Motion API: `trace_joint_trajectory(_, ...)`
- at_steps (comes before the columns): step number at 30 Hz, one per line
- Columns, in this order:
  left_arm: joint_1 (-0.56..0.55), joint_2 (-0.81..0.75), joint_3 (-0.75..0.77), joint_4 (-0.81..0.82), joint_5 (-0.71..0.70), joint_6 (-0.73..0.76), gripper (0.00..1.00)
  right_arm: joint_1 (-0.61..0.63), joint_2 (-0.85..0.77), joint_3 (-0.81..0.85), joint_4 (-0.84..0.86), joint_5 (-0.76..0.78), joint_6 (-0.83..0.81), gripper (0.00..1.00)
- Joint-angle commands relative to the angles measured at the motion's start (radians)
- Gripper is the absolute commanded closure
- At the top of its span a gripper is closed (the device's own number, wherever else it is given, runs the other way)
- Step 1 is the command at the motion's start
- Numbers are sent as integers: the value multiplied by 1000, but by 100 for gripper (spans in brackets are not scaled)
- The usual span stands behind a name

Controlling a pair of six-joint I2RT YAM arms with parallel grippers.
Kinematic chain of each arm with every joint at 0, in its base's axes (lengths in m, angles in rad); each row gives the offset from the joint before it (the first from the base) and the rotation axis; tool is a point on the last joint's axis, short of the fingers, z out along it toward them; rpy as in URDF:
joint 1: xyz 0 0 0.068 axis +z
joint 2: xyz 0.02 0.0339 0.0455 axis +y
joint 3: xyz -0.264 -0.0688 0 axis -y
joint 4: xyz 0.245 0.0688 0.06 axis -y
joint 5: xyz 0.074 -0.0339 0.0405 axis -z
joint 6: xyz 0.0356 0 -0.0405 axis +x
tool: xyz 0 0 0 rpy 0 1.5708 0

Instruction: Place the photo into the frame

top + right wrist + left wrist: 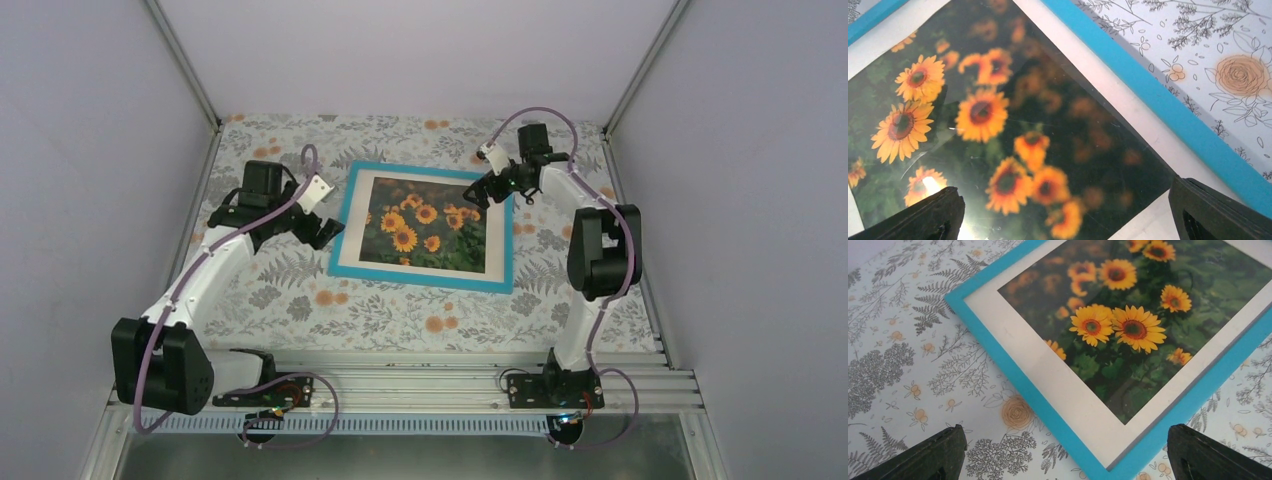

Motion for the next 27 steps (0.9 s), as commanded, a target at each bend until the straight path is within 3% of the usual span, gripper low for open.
trace_joint_trajectory(1,-43,22,-37,-5,-48,55,0,-13,39,42,32,-27,6,0)
trace_joint_trajectory(6,-158,31,-146,45,-160,93,0,-37,146,152,41,-16,18,0)
trace_joint_trajectory(12,-206,81,-155,65,-181,115,0,-40,208,198,69,-38,63,0)
trace_joint_trajectory(20,-206,277,30,107,-153,100,0,-45,214,209,41,-58,65,0)
trace_joint_trajectory(24,-200,429,196,148,-132,32,0,-43,97,86,-39,-152,-68,0)
trace_joint_trajectory(27,-195,550,325,175,-97,-21,0,-31,10,0,-190,-220,-220,0)
